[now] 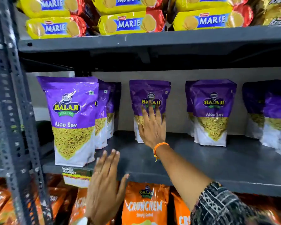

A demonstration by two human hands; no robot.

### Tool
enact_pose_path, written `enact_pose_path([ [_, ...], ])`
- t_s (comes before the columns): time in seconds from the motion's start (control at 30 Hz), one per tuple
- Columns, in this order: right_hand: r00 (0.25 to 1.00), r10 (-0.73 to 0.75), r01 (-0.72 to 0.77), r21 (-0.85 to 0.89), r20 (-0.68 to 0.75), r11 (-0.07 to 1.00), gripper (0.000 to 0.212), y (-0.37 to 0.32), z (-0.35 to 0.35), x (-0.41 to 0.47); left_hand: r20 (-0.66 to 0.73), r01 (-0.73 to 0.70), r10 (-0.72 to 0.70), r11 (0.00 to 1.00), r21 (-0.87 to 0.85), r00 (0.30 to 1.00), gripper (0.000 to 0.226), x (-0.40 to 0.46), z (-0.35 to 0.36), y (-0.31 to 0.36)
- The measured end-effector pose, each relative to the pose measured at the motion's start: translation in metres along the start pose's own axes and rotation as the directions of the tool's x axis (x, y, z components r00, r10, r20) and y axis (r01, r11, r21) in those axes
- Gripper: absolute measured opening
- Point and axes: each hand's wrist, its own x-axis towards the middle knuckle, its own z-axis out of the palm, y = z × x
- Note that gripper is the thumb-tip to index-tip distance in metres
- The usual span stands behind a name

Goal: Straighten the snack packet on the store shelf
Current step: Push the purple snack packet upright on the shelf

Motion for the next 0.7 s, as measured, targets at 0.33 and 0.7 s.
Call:
enact_pose_path([
  [0.33, 0.986, 0.105, -0.084, -0.156, 0.131, 0.984, 0.083, -0.010, 0.036, 0.013, -0.058, -0.130, 0.133, 0.990, 0.055, 0.989, 0.060, -0.011, 0.028, -0.023],
  [0.7, 0.981, 0.128, -0.093, -0.226, 0.148, 0.970, 0.081, -0.021, 0.020, 0.010, -0.122, -0.148, 0.158, 0.985, 0.087, 0.980, 0.063, -0.011, 0.041, -0.028],
])
